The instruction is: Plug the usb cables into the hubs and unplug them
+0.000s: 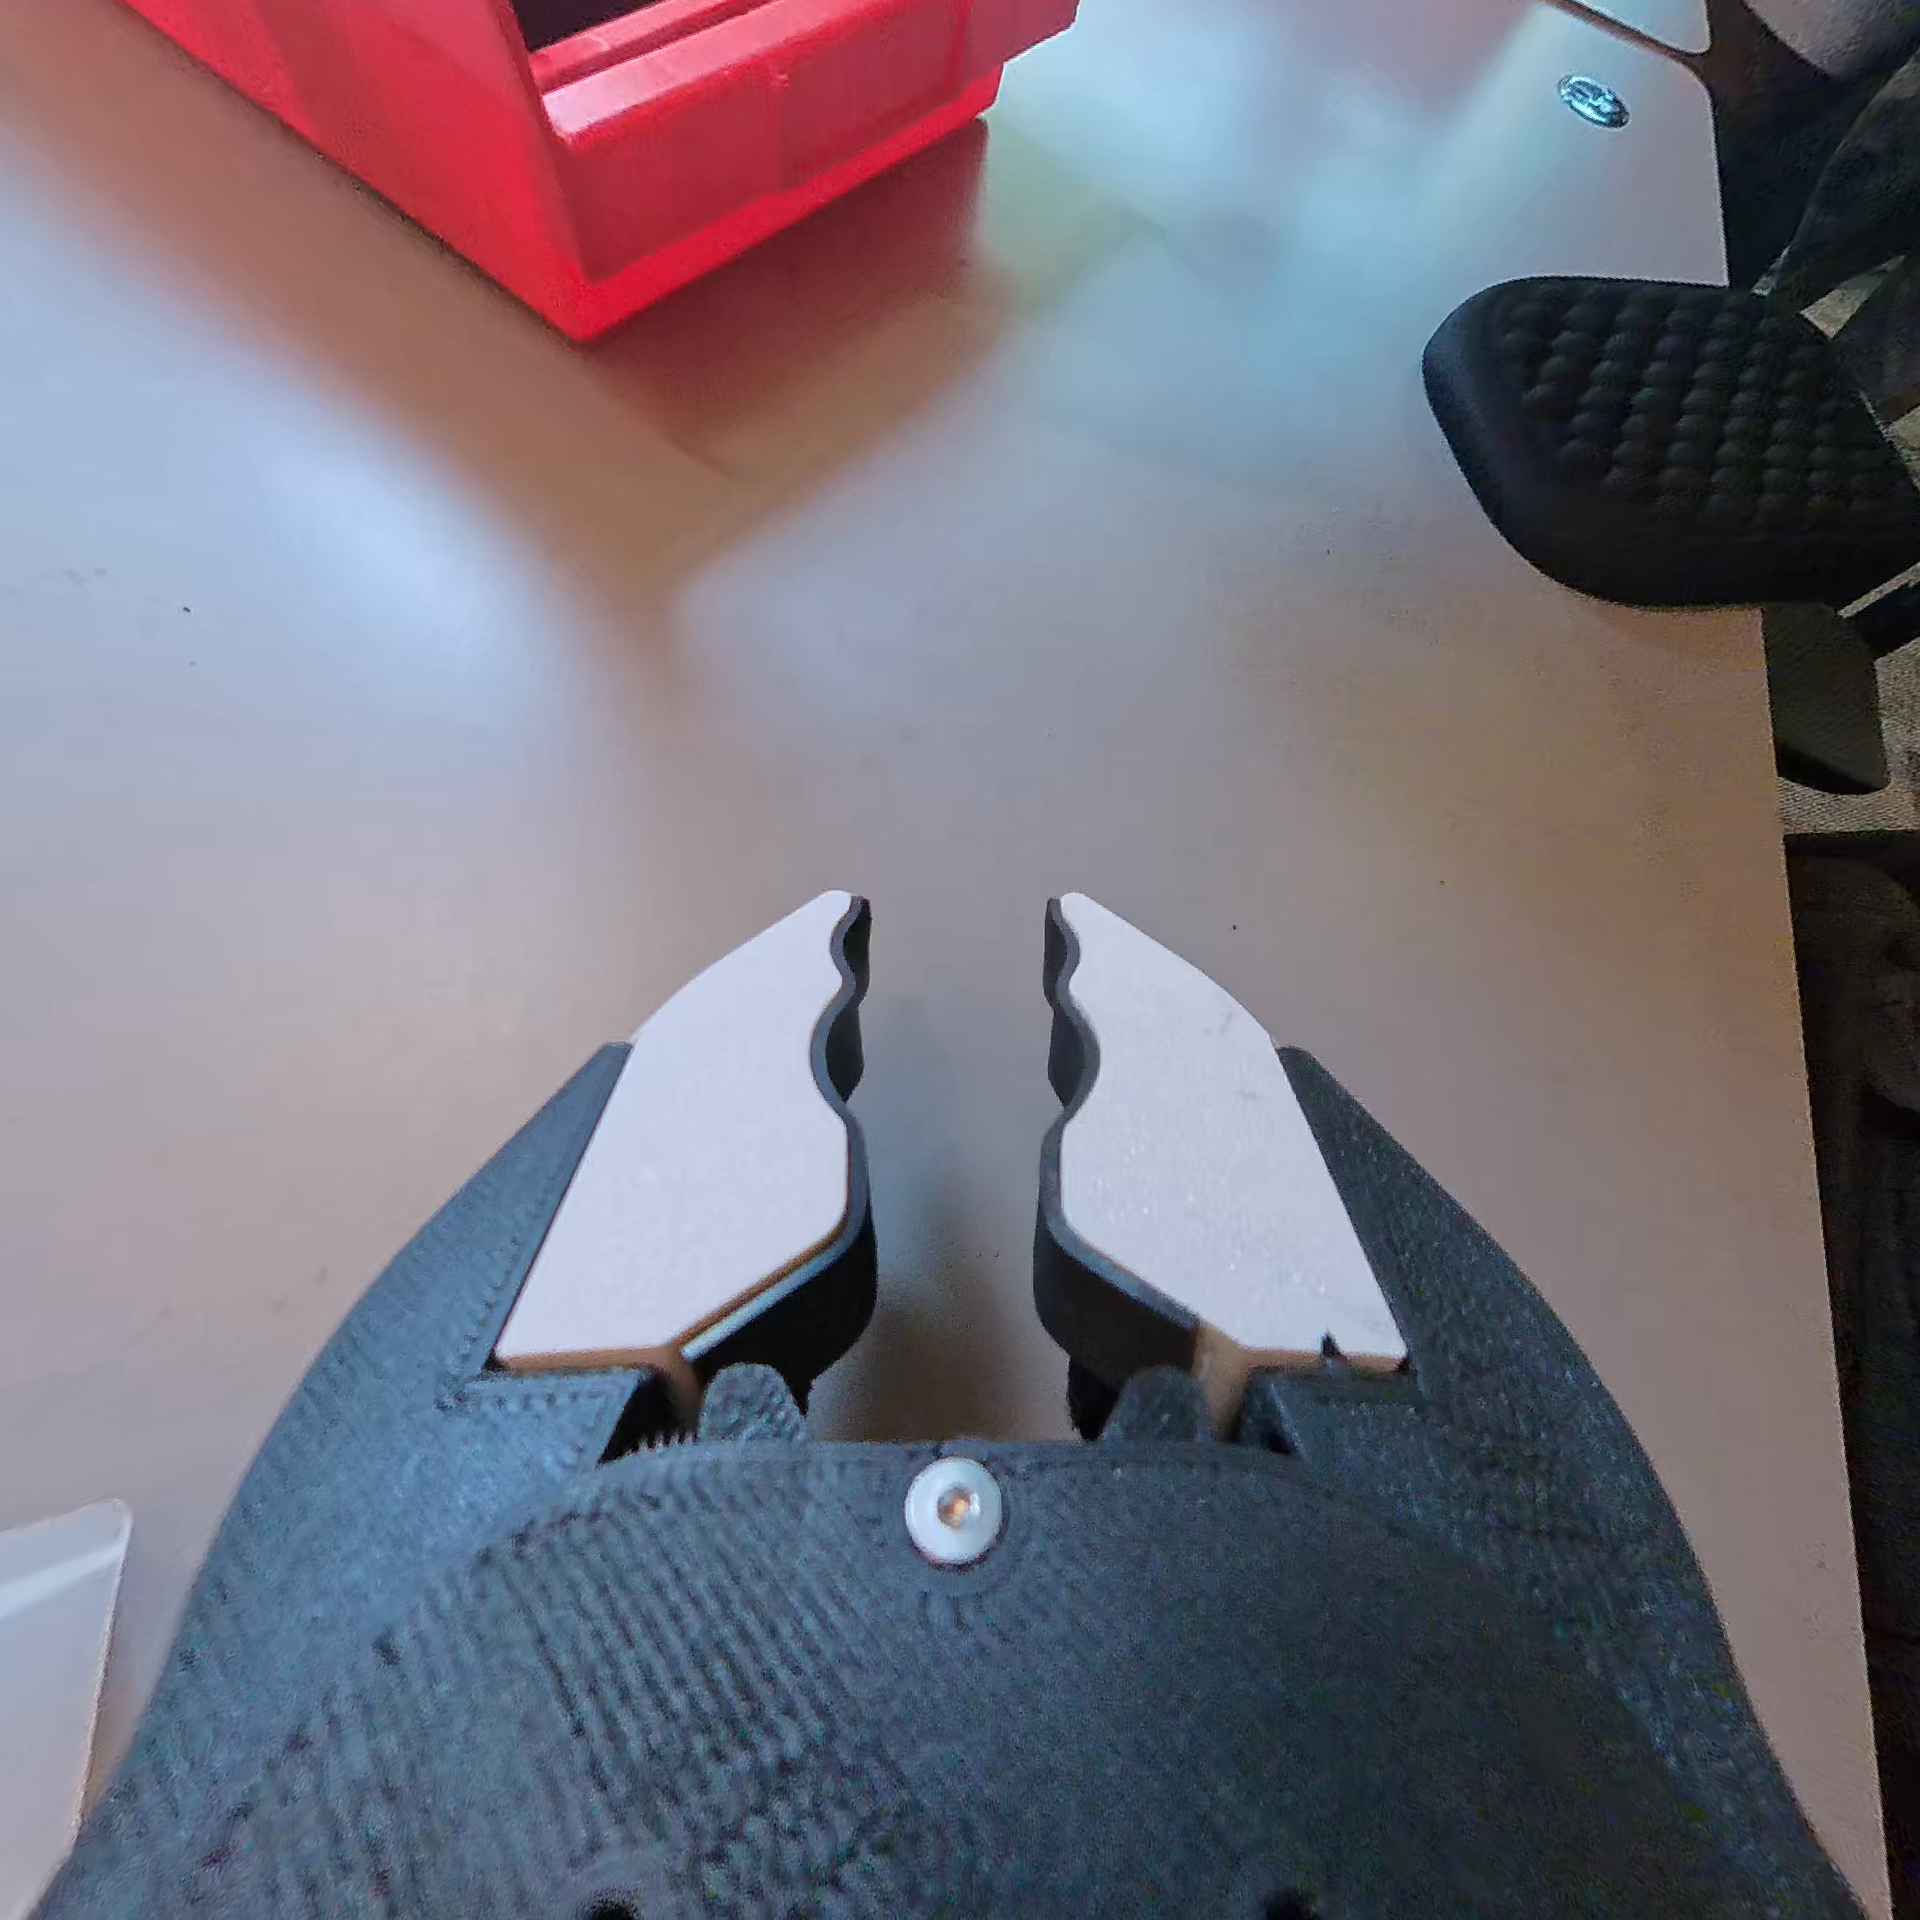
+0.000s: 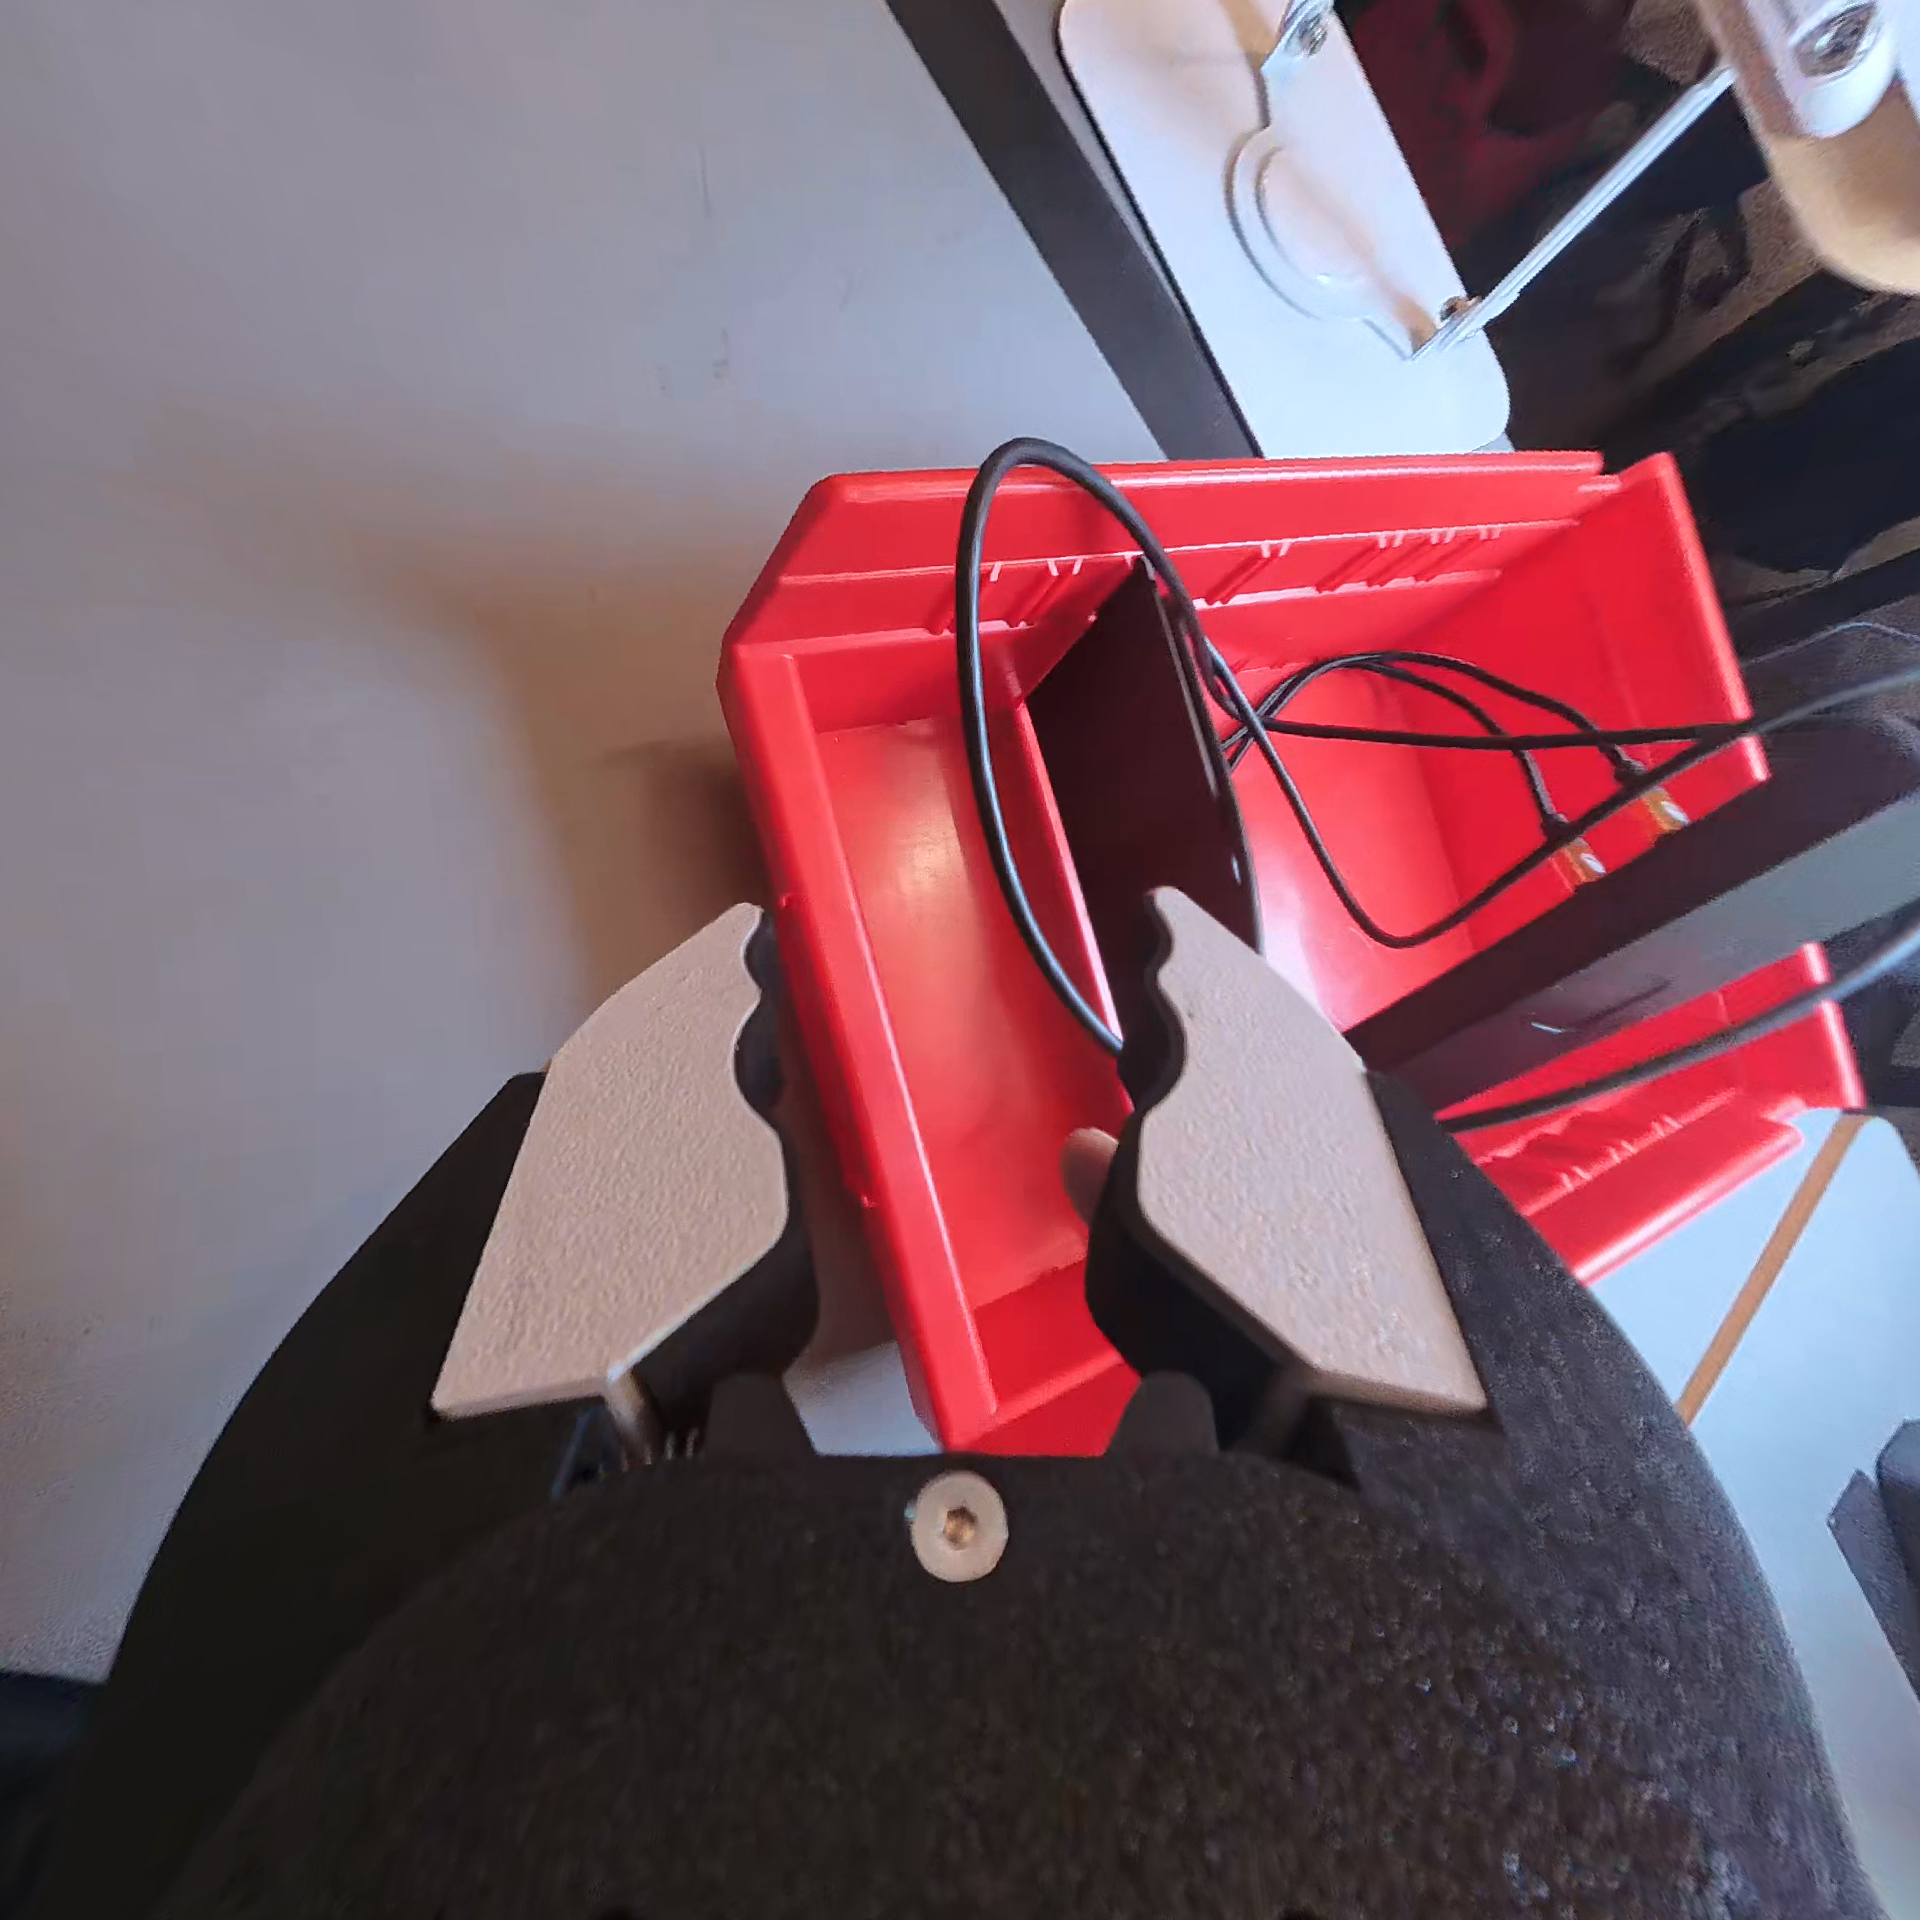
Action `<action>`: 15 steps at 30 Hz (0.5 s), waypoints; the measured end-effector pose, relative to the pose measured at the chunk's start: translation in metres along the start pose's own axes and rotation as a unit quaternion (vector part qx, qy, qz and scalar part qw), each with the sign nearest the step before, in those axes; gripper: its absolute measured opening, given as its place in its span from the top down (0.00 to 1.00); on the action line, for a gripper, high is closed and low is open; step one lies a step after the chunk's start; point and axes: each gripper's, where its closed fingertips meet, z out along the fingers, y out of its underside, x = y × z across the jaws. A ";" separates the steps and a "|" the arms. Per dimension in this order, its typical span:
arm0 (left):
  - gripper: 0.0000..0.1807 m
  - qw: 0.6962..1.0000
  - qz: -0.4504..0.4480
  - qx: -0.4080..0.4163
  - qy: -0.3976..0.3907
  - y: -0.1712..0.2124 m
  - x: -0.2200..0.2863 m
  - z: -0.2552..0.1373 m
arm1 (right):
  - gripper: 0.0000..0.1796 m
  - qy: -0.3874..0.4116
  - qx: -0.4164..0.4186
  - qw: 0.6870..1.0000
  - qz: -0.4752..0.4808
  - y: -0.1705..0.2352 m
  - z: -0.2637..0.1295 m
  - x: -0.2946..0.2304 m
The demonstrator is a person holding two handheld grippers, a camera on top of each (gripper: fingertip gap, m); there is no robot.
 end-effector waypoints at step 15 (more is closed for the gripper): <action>0.83 1.000 0.002 -0.014 -0.001 0.007 -0.003 0.000 | 0.96 0.019 -0.038 0.999 -0.031 0.006 0.034 0.028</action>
